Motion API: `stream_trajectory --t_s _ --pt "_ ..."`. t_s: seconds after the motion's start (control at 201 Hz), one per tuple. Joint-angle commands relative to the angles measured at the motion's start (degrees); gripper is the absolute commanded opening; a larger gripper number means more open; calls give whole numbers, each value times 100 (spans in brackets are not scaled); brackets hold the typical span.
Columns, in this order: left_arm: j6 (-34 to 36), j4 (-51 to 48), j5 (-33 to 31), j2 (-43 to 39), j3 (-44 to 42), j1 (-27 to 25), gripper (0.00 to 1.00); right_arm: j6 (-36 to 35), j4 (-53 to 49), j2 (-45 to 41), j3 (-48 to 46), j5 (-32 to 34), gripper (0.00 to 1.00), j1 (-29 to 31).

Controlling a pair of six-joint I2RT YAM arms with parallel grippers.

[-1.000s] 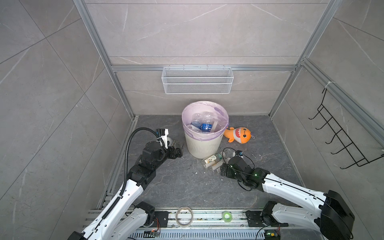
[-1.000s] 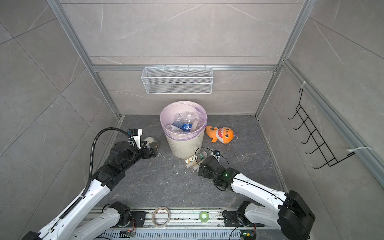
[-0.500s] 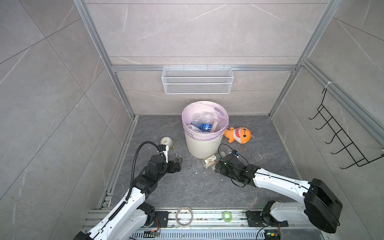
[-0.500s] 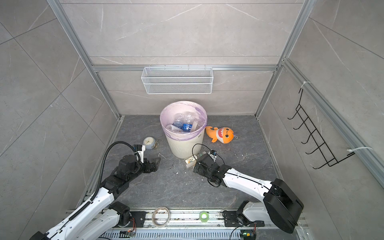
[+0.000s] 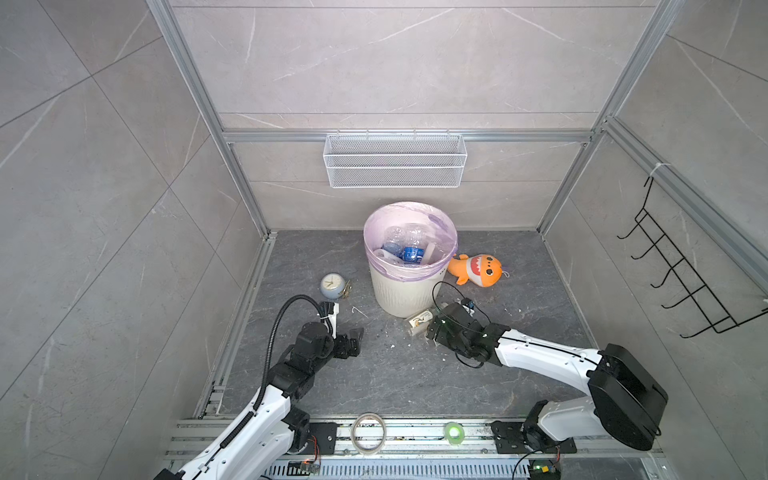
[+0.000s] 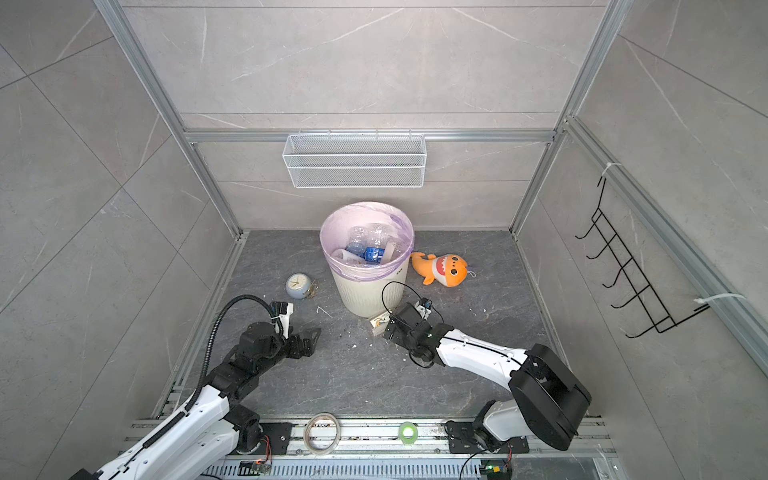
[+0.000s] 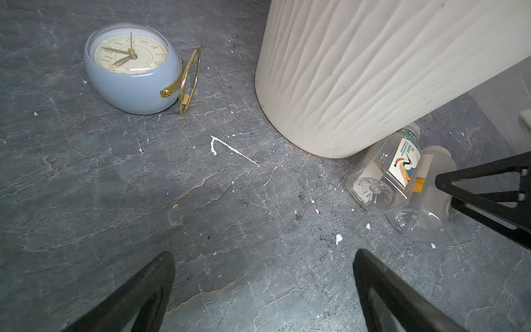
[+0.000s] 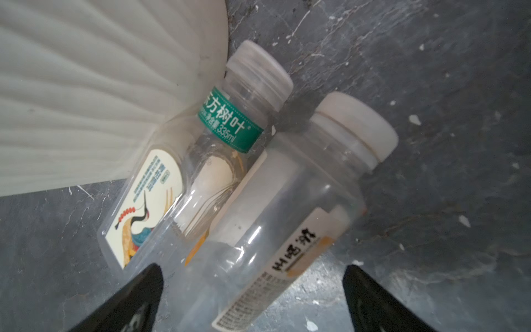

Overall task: Throw the plastic bottles in the bin
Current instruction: 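Close the right gripper on the white-labelled bottle and lift it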

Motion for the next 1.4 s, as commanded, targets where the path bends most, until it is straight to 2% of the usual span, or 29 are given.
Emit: stream_trajectory --t_s 0.0,0.552,0.826,1.145,1.394 --pt "215 448 34 -56 3 -28 99 87 -111 100 158 165 100 -52" --pt "171 611 109 115 -24 -28 98 -276 -684 528 265 275 99 -294" --pt "166 638 118 158 -24 -28 98 -544 -694 326 120 372 88 -316" --pt "165 646 117 199 -15 -28 98 -930 -548 382 134 306 66 -316" --pt "158 664 117 280 2 -28 98 -1107 -497 344 33 247 65 -321"
